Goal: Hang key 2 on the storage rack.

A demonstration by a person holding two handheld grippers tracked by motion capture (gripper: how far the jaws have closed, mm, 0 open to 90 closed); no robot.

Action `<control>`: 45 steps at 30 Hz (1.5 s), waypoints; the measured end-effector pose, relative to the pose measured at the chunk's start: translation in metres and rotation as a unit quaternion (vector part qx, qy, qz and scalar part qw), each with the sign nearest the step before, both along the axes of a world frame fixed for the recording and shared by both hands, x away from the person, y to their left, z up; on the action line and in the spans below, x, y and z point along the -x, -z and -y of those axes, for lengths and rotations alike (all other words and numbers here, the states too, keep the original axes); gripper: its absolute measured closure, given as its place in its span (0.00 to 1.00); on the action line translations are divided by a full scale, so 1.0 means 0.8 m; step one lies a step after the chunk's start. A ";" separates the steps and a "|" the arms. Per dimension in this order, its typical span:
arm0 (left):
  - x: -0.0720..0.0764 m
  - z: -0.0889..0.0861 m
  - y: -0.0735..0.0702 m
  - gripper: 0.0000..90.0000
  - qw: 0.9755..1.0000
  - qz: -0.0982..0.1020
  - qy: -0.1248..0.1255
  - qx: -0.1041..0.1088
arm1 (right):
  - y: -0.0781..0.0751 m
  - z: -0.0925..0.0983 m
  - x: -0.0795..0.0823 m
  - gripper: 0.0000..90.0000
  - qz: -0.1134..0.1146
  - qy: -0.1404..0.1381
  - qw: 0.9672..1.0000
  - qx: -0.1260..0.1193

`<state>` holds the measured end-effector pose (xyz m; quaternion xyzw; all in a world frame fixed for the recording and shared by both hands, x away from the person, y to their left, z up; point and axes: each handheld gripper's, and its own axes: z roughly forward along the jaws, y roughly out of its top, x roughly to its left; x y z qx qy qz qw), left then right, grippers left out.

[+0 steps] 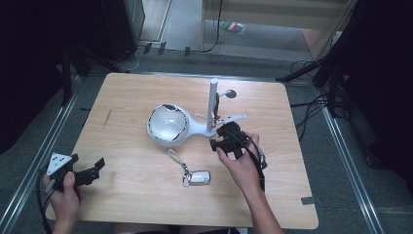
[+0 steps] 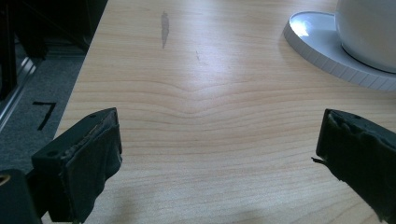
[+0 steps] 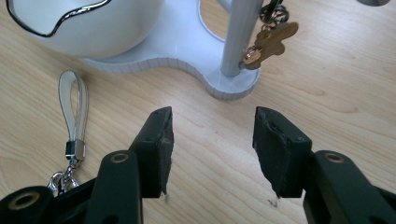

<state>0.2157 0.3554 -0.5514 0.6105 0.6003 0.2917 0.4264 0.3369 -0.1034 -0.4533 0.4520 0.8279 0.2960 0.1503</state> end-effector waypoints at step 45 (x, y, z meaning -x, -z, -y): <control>-0.001 0.002 0.000 0.00 1.000 -0.003 0.003 -0.009 | 0.032 -0.077 0.019 0.55 -0.060 -0.087 0.994 0.039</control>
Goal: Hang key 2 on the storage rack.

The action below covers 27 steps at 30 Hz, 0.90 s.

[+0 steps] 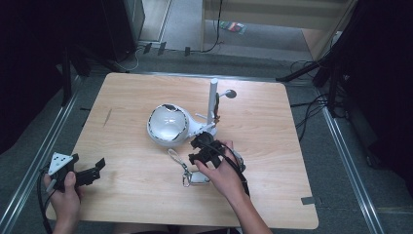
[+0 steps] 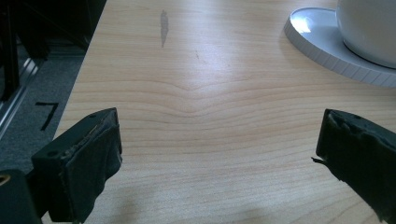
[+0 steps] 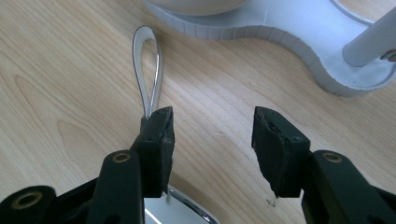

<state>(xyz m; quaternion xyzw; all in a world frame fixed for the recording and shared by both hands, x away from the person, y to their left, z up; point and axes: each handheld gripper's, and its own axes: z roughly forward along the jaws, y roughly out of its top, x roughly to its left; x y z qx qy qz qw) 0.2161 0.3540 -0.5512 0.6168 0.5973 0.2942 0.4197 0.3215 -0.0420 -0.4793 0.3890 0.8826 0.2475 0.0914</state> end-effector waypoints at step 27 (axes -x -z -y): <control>0.000 -0.001 0.000 0.00 1.000 -0.001 0.001 0.003 | 0.017 -0.032 0.000 0.65 -0.057 -0.039 0.997 0.019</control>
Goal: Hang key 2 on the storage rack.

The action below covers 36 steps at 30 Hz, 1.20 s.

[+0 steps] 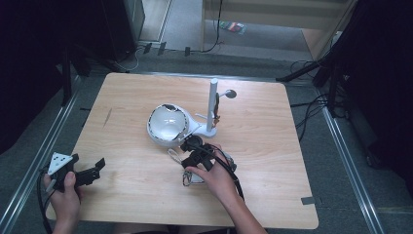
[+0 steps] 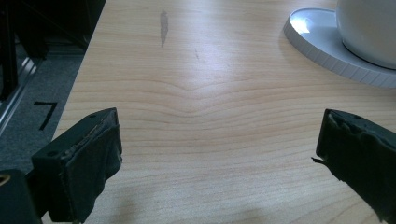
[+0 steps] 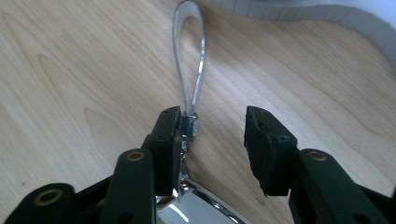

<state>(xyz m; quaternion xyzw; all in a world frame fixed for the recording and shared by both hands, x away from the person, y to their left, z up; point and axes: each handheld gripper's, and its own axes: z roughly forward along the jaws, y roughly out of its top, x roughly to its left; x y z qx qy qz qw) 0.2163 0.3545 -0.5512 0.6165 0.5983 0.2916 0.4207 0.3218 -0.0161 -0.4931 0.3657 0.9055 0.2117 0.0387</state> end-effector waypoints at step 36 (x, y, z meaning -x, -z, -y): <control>-0.002 0.000 0.000 0.00 1.000 -0.004 0.001 0.000 | 0.014 -0.001 0.003 0.92 0.004 0.026 1.000 0.005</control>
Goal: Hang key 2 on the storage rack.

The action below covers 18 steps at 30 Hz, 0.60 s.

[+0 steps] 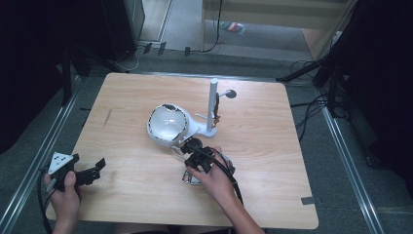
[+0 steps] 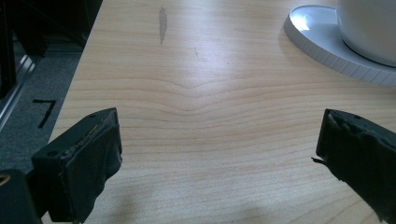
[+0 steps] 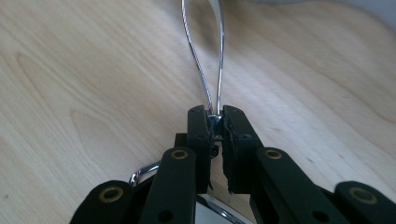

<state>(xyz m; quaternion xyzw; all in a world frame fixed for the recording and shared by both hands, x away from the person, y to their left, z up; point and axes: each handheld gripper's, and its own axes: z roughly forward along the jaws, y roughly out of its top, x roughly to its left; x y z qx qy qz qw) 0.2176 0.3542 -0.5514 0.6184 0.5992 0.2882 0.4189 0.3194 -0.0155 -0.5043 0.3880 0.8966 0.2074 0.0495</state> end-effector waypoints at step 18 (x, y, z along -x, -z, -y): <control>-0.002 0.000 0.000 0.00 1.000 -0.003 0.001 -0.002 | -0.033 0.052 0.001 0.93 0.082 0.133 0.987 -0.042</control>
